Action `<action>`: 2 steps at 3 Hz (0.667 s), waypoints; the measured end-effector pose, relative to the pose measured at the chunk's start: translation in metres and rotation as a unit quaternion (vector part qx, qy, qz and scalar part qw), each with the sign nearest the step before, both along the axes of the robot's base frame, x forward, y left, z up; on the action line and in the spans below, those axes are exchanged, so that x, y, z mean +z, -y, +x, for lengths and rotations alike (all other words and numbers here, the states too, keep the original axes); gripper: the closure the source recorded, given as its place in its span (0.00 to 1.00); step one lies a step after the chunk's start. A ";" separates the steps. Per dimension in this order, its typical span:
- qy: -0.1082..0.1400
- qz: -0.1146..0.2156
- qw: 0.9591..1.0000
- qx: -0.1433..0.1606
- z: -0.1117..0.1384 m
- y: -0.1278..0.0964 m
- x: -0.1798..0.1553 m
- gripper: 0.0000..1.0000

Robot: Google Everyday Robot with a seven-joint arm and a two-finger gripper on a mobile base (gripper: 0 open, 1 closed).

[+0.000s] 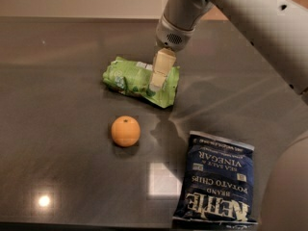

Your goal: Pick green rice chip bag

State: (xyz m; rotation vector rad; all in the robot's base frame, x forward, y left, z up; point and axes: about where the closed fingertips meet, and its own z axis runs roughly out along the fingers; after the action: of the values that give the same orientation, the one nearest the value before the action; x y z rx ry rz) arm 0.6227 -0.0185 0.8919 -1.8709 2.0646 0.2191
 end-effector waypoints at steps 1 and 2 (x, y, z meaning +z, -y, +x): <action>-0.016 -0.010 1.000 0.004 0.001 -0.011 -0.020 0.00; -0.030 -0.017 0.999 0.008 0.001 -0.018 -0.034 0.00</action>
Offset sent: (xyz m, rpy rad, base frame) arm -0.0005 0.0230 -0.0472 -0.0535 0.0909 0.0227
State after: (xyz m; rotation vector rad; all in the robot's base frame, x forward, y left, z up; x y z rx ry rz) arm 0.6238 -0.0006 0.8576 -1.9248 2.1055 0.2480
